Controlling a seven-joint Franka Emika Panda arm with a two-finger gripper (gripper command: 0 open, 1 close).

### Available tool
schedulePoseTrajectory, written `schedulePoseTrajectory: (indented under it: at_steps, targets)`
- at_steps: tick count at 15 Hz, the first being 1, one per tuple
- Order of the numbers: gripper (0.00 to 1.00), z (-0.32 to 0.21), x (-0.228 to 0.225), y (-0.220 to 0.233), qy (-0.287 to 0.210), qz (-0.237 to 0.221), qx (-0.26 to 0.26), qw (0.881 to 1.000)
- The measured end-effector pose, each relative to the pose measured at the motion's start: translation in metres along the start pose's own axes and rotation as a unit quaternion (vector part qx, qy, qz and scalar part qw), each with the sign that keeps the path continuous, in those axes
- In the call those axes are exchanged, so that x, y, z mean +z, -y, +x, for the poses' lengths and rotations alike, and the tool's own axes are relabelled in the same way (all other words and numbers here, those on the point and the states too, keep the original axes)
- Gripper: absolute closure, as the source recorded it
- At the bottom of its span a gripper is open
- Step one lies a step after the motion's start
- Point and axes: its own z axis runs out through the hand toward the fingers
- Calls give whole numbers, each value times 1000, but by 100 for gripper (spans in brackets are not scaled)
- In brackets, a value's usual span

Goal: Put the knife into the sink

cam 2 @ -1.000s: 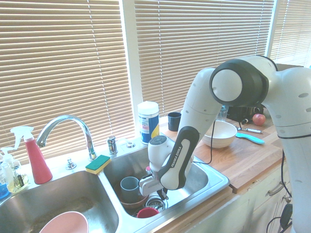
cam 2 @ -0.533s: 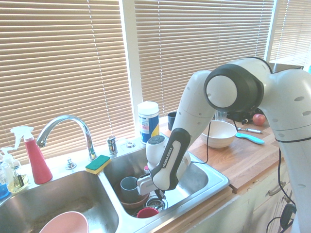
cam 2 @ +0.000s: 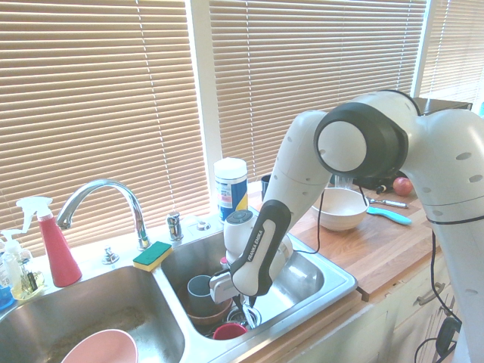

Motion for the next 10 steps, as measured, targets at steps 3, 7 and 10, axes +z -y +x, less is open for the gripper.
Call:
schedulePoseTrajectory:
  at_steps: [3, 7, 10]
  targets:
    - [0, 11, -19, 5, -15, 8, 2, 1000]
    - [0, 25, -109, 14, -26, 13, 5, 1000]
    - [0, 22, -176, 6, -12, 6, -11, 1000]
